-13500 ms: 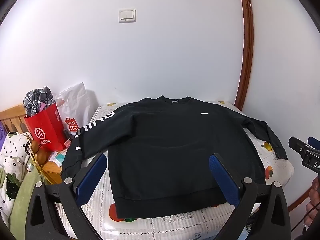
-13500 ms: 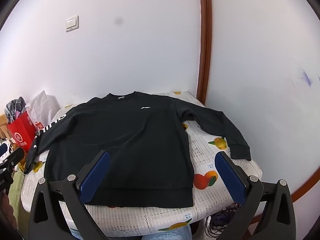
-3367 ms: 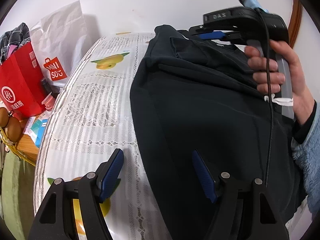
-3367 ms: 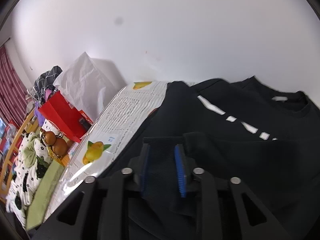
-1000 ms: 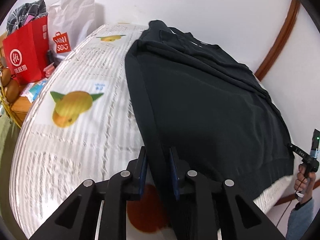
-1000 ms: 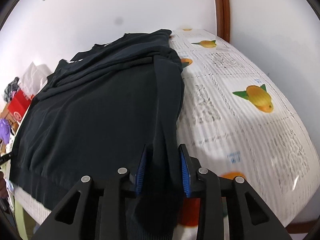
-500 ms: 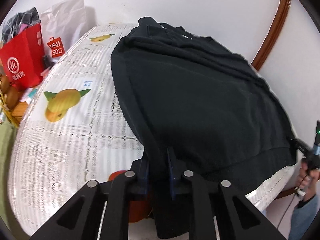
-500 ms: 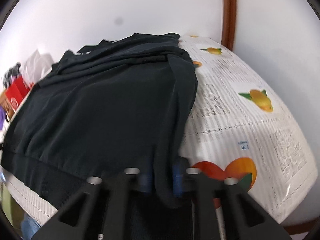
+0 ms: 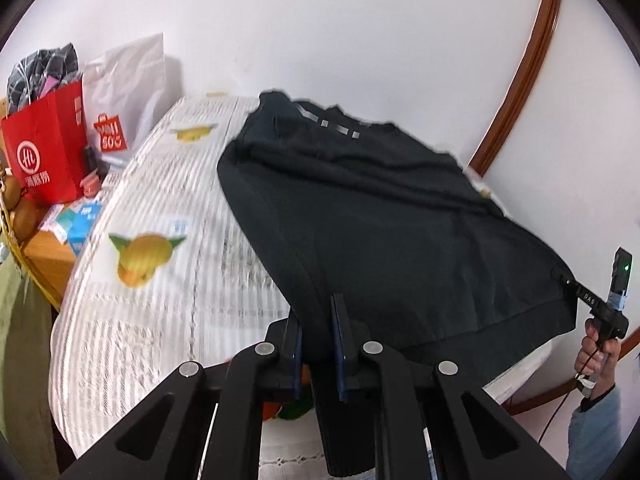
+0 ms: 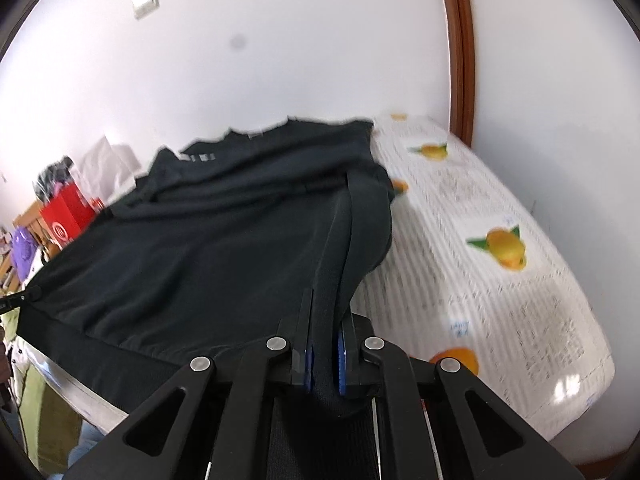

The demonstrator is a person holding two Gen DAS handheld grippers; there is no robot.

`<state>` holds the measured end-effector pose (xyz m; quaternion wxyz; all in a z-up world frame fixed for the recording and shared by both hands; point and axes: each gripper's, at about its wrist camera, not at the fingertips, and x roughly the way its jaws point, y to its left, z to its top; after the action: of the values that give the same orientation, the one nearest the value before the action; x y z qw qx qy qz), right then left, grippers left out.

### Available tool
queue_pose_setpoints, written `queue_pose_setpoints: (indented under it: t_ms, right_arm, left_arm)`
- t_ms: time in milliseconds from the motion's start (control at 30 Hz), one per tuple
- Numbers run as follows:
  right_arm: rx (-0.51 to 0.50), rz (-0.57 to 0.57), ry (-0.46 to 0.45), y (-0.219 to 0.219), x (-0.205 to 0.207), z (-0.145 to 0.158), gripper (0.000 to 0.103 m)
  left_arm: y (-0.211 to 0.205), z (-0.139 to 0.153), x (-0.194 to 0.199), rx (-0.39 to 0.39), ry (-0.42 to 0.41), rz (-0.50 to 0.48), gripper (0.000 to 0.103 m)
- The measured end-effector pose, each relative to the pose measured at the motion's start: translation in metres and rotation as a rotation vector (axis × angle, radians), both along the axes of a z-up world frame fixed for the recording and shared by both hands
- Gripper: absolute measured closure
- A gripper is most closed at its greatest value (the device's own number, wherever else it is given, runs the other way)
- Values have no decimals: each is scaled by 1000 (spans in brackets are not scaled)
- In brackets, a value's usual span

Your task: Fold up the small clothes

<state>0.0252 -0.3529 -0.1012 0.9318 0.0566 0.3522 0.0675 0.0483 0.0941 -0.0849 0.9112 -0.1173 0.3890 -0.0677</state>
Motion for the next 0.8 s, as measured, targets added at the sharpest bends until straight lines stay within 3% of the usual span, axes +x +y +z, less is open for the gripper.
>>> queue_pose_setpoints:
  t_ms: [500,800]
  right_arm:
    - [30,-45,-128,3,57,55,95]
    - [54,-75,-148,10,137,80,95]
  left_arm:
    - [23,50,76,-41,-150,53,91]
    - [16,66,151,66,-159,128,91]
